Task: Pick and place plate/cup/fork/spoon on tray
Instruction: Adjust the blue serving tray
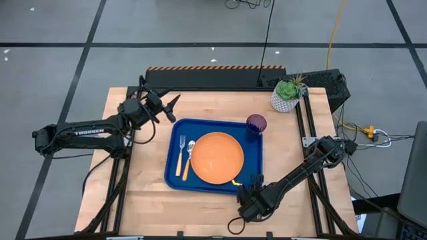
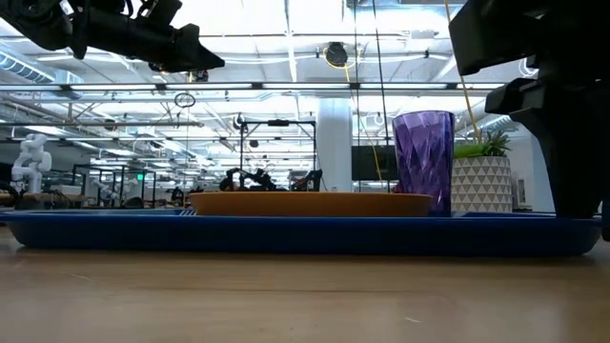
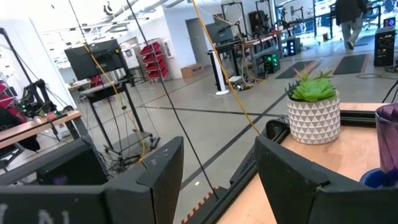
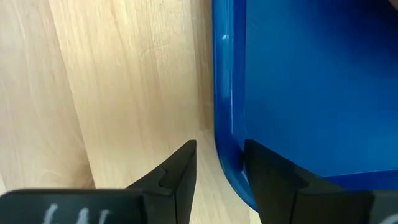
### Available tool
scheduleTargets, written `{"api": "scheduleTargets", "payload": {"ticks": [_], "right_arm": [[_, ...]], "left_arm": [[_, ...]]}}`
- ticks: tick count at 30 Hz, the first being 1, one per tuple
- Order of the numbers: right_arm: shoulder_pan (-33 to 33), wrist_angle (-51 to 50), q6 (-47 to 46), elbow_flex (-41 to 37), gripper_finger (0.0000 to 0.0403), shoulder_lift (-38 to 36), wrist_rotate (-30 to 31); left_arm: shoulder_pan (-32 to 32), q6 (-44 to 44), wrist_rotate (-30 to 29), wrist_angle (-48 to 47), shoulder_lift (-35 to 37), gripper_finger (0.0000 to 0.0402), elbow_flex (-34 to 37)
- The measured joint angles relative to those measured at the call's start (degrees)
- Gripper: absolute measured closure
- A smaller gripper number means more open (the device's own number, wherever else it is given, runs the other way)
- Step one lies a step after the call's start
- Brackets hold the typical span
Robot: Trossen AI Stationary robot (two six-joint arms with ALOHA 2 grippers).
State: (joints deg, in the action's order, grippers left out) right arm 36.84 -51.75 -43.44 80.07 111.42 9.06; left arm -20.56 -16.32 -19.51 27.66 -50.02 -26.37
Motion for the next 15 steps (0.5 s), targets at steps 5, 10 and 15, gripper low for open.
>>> {"api": "scheduleTargets", "payload": {"ticks": [5, 10, 15], "right_arm": [[0.02, -1.50, -0.92, 0.00, 0.0275, -0.39, 1.32], [-0.09, -0.14, -1.33, -0.02, 0.0274, -2.19, 3.41], [-0.11, 4.06, -1.41, -0.02, 0.0274, -3.50, 5.77]], "left_arm": [[0.00, 0.07, 0.00, 0.02, 0.00, 0.0202, -0.02], [-0.02, 0.07, 0.00, 0.03, 0.00, 0.0202, -0.02], [0.00, 0.07, 0.00, 0.04, 0.00, 0.0202, -0.02]]}}
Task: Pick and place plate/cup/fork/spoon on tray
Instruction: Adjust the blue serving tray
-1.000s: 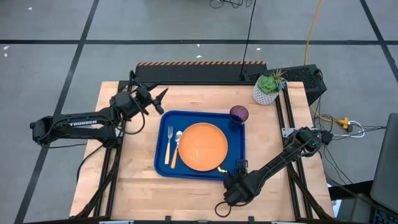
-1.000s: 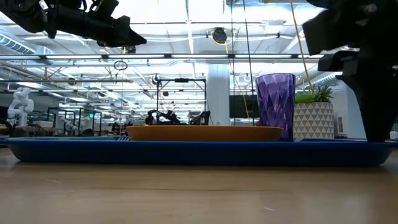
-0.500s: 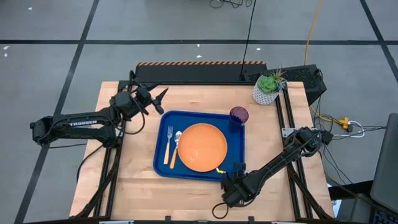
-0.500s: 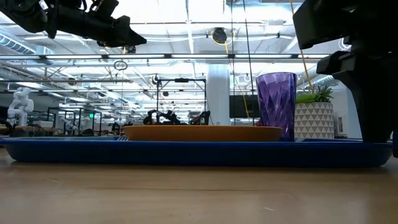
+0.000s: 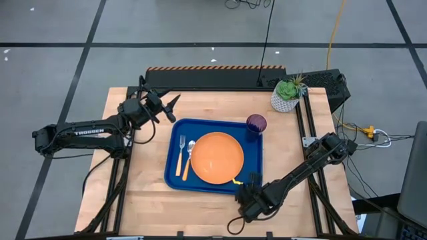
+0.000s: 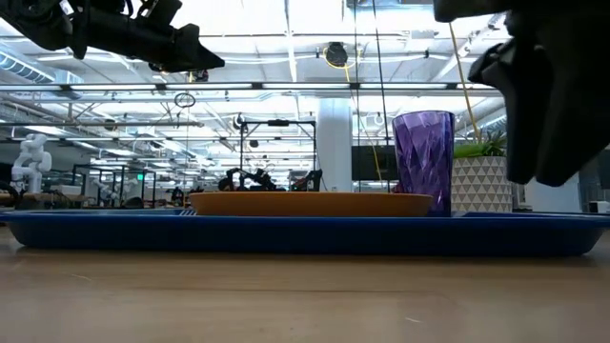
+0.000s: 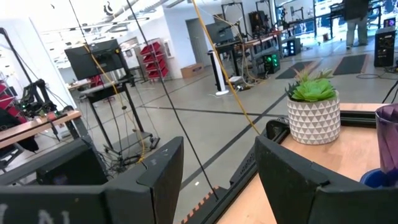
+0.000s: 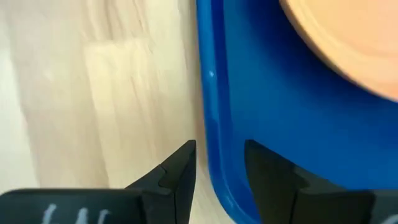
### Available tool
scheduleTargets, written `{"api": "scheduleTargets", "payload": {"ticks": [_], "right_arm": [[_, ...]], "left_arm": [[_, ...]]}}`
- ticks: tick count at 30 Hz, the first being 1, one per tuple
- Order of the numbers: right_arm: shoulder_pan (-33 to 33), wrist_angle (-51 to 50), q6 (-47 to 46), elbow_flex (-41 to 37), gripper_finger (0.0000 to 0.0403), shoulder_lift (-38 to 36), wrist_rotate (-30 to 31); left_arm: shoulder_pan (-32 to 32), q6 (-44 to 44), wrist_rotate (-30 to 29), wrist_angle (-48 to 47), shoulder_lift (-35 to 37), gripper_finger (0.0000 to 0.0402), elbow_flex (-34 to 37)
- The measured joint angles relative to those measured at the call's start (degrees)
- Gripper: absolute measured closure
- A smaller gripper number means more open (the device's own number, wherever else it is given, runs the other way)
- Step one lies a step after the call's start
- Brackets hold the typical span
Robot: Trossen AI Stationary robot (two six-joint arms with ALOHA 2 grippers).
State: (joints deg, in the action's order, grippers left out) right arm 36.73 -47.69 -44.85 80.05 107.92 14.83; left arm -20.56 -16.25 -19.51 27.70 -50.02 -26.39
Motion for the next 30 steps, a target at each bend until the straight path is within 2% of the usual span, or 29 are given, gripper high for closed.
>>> {"api": "scheduleTargets", "payload": {"ticks": [5, 10, 14, 21, 30], "right_arm": [[0.02, 4.15, 0.36, 0.00, 0.0248, 0.02, 0.28], [0.00, 2.38, 0.53, -0.01, 0.0210, 0.02, 1.66], [0.02, 2.93, 0.51, -2.08, 0.0198, 0.10, 1.64], [0.00, 5.17, 0.10, -4.11, 0.0213, 0.13, 1.51], [0.09, 4.62, 0.18, -4.11, 0.0261, 0.13, -0.09]], "left_arm": [[0.00, -0.02, 0.00, 0.00, 0.00, 0.0202, 0.00], [0.00, -0.02, 0.00, 0.00, 0.00, 0.0202, 0.00], [0.00, -0.03, 0.00, -0.01, 0.00, 0.0202, 0.00], [0.00, -0.04, 0.00, -0.02, 0.00, 0.0202, 0.00], [0.00, -0.04, 0.00, -0.02, 0.00, 0.0202, 0.00]]}}
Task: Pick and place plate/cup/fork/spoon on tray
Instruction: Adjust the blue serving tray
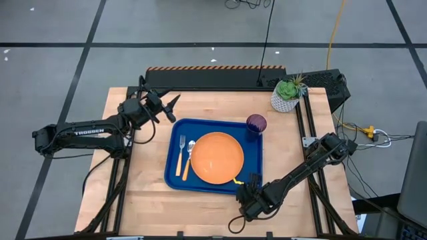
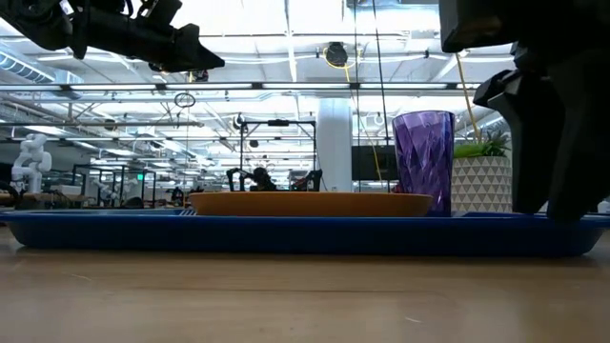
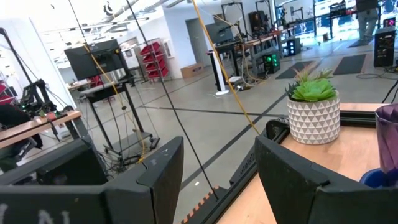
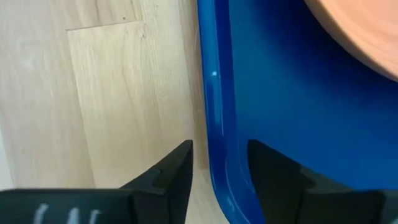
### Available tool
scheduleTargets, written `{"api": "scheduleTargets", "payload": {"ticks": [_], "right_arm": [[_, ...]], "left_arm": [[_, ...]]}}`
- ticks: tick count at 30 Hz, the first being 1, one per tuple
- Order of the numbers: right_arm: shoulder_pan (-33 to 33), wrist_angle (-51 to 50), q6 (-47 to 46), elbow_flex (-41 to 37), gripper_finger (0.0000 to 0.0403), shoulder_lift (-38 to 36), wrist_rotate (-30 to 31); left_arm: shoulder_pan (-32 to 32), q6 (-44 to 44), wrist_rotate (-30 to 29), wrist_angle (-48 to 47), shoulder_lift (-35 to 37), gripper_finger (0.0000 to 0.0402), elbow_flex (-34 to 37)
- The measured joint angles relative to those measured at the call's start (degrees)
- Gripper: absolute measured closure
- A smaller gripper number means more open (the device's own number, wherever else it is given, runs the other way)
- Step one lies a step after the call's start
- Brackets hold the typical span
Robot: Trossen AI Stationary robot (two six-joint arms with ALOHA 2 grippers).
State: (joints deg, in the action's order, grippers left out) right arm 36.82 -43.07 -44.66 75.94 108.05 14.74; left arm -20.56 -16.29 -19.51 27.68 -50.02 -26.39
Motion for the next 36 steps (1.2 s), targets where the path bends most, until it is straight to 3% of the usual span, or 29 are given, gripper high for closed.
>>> {"api": "scheduleTargets", "payload": {"ticks": [8, 36], "right_arm": [[0.02, 0.27, 0.41, -0.30, 0.0284, -0.02, -1.34], [0.04, -2.74, 1.64, -1.01, 0.0285, -0.01, -1.31]], "left_arm": [[0.00, 0.00, 0.00, 0.00, 0.00, 0.0202, 0.00], [0.00, -0.11, 0.00, 0.00, 0.00, 0.0202, 0.00]]}}
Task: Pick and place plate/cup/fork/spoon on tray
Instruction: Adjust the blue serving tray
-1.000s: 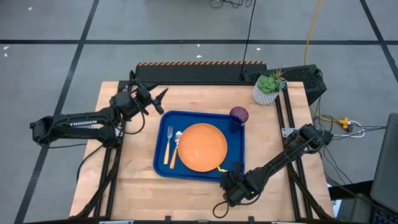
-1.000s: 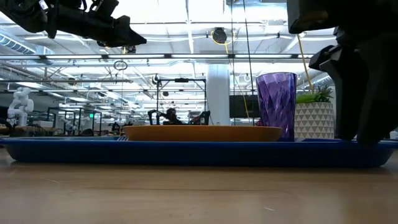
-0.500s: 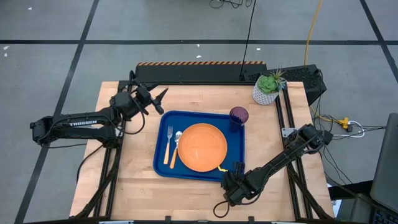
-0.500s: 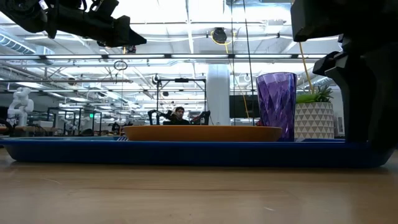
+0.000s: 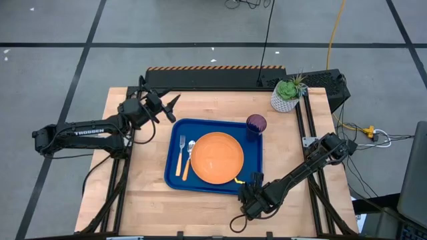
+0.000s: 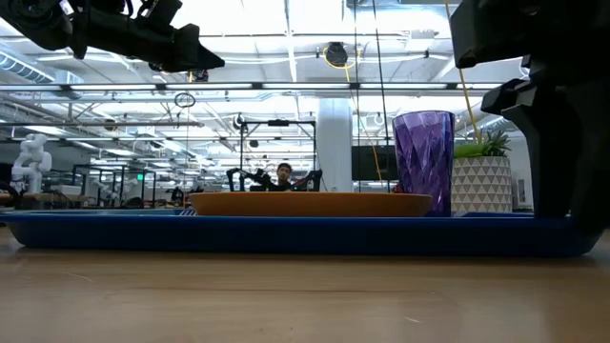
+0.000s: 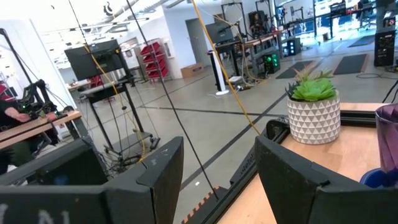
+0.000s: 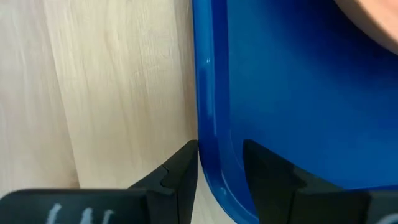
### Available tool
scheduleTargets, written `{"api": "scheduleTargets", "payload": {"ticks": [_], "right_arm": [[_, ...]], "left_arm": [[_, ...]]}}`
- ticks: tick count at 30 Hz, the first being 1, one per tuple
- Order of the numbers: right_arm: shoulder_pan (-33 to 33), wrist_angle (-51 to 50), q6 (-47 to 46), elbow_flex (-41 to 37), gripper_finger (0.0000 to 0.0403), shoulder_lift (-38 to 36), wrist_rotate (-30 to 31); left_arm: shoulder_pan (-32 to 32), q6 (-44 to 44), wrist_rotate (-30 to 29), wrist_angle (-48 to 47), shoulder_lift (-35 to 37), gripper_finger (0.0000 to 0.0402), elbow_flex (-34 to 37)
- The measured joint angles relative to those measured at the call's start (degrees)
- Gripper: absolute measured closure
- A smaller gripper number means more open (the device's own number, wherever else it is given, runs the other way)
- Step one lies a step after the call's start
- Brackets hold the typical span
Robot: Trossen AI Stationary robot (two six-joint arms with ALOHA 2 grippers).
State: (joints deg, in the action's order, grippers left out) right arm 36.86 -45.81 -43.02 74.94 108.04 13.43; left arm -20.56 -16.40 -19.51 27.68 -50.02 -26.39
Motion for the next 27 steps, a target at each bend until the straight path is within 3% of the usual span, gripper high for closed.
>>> {"api": "scheduleTargets", "payload": {"ticks": [9, 27], "right_arm": [[0.00, -0.28, 2.84, 0.00, 0.0289, -0.01, 0.02], [0.00, -0.45, 4.78, 0.00, 0.0355, -0.01, -0.02]], "left_arm": [[0.00, 0.04, 0.00, 0.01, 0.01, 0.0202, 0.00], [0.00, -0.30, 0.00, 0.02, 0.00, 0.0202, 0.00]]}}
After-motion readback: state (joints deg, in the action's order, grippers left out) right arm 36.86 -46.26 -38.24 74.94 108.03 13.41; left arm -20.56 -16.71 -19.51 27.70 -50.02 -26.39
